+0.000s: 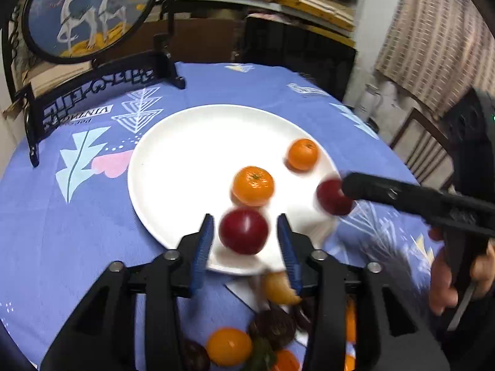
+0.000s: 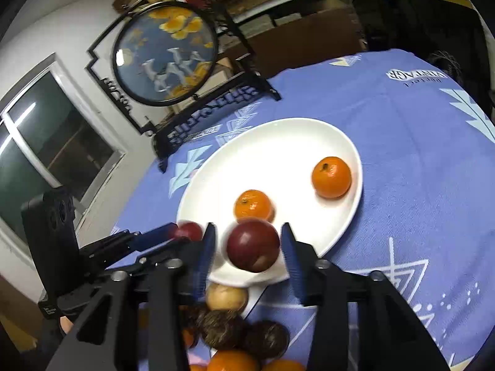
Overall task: Organize fruits
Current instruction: 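Carry a red plum with the left tool while the right tool carries another to plate, then carry a yellow-orange fruit with the left tool while the right tool carries a mandarin to plate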
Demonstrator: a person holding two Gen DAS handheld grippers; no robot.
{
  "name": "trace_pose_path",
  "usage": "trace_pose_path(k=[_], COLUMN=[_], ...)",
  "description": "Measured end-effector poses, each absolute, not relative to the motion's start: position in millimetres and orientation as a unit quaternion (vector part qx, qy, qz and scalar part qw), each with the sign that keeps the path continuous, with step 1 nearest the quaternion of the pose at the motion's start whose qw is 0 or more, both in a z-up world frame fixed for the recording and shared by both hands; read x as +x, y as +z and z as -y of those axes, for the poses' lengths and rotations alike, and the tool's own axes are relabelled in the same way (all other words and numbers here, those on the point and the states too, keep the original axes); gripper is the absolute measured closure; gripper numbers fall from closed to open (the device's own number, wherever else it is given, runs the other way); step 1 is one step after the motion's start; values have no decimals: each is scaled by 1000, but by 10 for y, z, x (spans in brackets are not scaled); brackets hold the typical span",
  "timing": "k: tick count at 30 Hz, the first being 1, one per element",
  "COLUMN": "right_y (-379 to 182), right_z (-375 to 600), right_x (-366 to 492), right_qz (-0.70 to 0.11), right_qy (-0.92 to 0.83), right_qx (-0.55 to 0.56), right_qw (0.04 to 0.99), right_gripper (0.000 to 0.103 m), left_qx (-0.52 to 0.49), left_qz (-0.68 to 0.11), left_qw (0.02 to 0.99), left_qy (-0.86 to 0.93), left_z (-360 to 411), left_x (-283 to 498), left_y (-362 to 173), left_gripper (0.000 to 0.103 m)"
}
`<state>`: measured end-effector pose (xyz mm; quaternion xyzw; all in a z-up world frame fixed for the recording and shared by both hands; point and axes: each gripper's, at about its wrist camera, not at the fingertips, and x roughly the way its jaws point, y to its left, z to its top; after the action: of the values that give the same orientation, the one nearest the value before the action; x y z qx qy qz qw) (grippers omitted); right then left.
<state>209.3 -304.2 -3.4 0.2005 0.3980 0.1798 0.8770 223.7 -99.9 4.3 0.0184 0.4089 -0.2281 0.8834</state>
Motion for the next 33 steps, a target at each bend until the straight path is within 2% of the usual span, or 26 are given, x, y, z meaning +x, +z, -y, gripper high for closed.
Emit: trace_pose_path(k=[2,3,8,14,19,24,27,28,33], right_y=[-20,10,106,-20,-154,-331,-427,-437,-444], right_z=[3064,3062,3125,2832,2270,2042,1970,1975,2093], right_x=[2048,1975,1506,906,514,553,612,632,650], right_qz=[-390,-385,-367,-388,-382,-403,-409,-412,-414], right_qy=[178,177,164,209,251,239,220,217,227], right_qx=[198,189,159,94,-8,-30,-44,-37,8], right_qw=[881,886,902,893,890,883,884,884,882], right_gripper=[51,51,50,49,49,49,55,62,63], left_qx=[9,11,52,78,65,55,56,58,55], left_qz=[-405,-400,-380,-388,-405,-410,-416,-419,-424], left_qw=[885,887,892,892,888,886,884,884,884], left_qy=[-230,-232,-238,-220,-208,-209,-205,-200,-188], left_z=[951,926,742,355,136,72,80,89,94], left_x=[2202,2155,1582,974,778,727,749,776,889], left_y=[67,93,146,-43,-210,-293,-344,-371,-422], left_gripper=[47,46,46,46,46,46,46,46,46])
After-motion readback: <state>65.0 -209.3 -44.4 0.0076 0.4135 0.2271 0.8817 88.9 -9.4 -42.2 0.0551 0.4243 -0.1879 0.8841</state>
